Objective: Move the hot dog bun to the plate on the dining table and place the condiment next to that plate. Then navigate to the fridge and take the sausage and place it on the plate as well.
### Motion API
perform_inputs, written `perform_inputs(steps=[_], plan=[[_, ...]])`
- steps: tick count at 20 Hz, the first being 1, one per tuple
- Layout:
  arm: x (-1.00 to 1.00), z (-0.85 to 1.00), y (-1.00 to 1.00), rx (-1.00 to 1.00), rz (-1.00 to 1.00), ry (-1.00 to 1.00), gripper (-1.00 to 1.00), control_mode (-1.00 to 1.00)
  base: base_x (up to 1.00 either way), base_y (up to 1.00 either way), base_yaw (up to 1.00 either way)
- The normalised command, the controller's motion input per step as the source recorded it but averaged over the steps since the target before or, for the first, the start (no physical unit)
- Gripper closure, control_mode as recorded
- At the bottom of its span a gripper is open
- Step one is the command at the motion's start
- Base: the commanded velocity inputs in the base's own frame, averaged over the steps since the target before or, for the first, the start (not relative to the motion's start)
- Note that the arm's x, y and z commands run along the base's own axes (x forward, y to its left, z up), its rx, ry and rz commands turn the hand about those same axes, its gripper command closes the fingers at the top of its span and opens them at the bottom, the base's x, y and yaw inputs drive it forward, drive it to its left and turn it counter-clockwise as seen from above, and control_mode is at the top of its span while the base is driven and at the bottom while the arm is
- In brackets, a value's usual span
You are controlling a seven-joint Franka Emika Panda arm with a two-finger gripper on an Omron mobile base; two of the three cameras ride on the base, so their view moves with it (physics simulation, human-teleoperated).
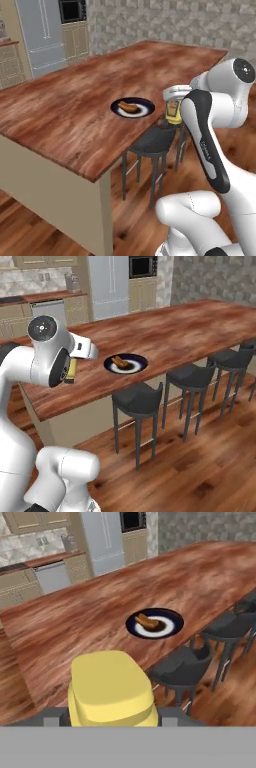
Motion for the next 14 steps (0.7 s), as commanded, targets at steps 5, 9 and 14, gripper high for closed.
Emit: perform_inputs(steps=[5,9,14], plan=[[0.0,0.0,0.0,0.0,0.0,0.0,1.0,1.0,0.42,-0.83,0.47],[0.0,0.0,0.0,0.0,0.0,0.0,1.0,1.0,0.4,-0.78,0.5],[0.0,0.0,0.0,0.0,0.0,0.0,1.0,1.0,0.29,-0.78,0.51]])
